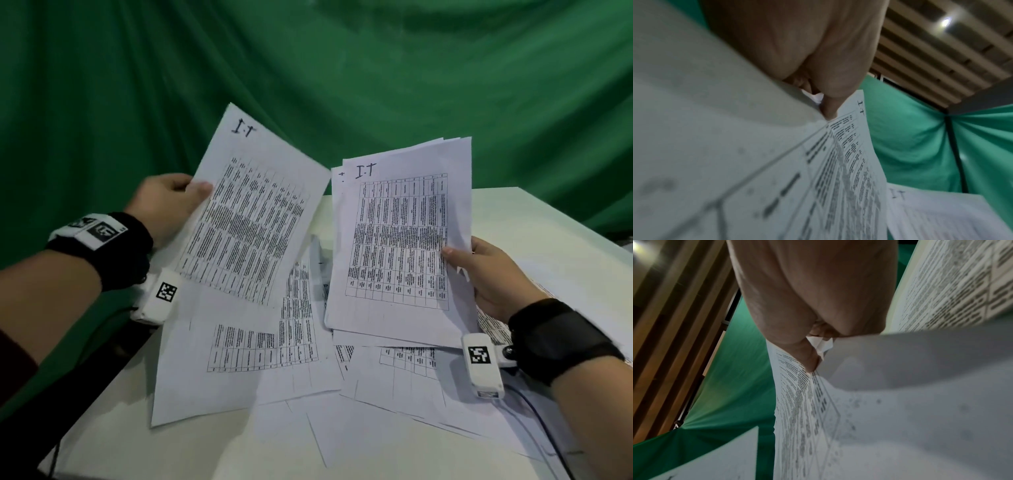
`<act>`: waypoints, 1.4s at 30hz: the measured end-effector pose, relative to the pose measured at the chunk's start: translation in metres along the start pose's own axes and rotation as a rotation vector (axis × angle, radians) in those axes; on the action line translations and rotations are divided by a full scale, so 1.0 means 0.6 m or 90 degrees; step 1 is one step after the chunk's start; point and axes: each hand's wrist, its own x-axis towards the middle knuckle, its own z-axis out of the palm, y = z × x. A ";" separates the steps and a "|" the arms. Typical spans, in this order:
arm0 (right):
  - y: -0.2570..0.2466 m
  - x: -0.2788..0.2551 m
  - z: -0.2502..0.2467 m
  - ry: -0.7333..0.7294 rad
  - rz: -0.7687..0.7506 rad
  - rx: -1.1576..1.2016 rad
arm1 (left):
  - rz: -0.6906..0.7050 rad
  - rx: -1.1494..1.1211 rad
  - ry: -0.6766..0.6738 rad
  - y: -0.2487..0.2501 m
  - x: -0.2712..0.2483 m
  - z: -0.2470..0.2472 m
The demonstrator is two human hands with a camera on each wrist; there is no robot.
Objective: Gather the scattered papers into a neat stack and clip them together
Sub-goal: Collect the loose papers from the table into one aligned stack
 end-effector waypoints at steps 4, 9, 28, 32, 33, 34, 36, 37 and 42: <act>-0.003 -0.006 0.004 -0.005 -0.004 -0.005 | 0.019 0.011 -0.012 0.030 0.006 0.004; -0.007 -0.010 0.004 -0.020 0.005 -0.022 | -0.027 0.049 -0.022 0.006 0.011 0.020; 0.000 -0.001 0.007 0.001 0.006 0.000 | -0.026 -0.317 -0.133 0.133 0.019 0.057; -0.004 -0.003 0.014 -0.029 0.018 0.046 | -0.061 -0.312 -0.155 0.132 0.006 0.128; -0.005 -0.004 0.015 -0.041 0.022 0.053 | -0.065 -0.277 -0.152 0.124 0.002 0.151; -0.005 -0.006 0.016 -0.054 0.024 0.055 | -0.067 -0.246 -0.149 0.118 -0.007 0.177; -0.008 -0.012 0.017 -0.067 0.022 0.053 | -0.074 -0.210 -0.139 0.108 -0.030 0.223; -0.011 -0.015 0.017 -0.067 0.021 0.048 | -0.081 -0.204 -0.138 0.102 -0.041 0.247; -0.011 -0.018 0.016 -0.102 0.015 0.029 | -0.156 -0.243 -0.127 0.085 -0.055 0.313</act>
